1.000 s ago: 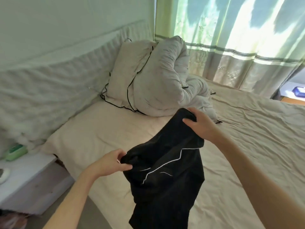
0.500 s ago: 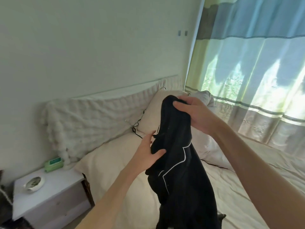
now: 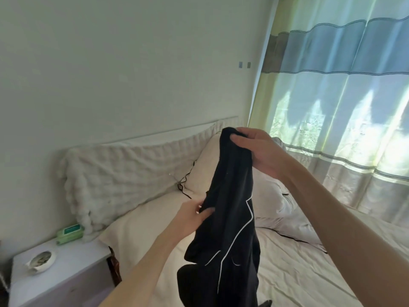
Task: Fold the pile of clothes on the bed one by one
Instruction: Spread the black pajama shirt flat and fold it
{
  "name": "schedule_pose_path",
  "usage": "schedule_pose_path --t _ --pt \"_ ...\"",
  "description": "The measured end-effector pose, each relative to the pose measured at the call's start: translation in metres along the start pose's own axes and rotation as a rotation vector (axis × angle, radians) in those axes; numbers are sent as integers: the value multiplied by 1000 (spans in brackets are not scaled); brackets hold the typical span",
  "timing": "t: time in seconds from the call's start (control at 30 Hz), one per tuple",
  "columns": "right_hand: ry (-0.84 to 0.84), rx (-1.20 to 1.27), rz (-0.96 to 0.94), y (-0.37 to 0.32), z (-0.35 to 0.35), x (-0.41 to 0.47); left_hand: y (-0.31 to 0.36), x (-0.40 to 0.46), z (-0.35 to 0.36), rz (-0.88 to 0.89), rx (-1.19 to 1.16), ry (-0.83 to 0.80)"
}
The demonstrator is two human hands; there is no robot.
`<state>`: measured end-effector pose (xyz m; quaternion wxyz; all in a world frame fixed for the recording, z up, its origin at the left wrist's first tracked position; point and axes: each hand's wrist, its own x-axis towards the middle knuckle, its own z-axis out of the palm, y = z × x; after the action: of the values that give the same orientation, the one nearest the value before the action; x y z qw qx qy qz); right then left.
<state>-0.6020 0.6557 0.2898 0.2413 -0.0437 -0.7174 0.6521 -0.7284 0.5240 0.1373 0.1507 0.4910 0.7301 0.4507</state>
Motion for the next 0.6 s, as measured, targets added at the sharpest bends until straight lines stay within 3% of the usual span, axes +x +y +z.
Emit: schedule_pose_path --t 0.07,0.17,0.37,0.6 --pt "87 -64 -1 -2 -9 1 -1 2 -21 -36 -25 184" --pt "225 -377 16 2 -23 2 13 10 -65 -3 11 413" --pt "232 -712 7 6 -30 8 61 34 -119 163 306 525" --pt "188 -1103 -132 19 -41 16 82 32 -145 132 584 527"
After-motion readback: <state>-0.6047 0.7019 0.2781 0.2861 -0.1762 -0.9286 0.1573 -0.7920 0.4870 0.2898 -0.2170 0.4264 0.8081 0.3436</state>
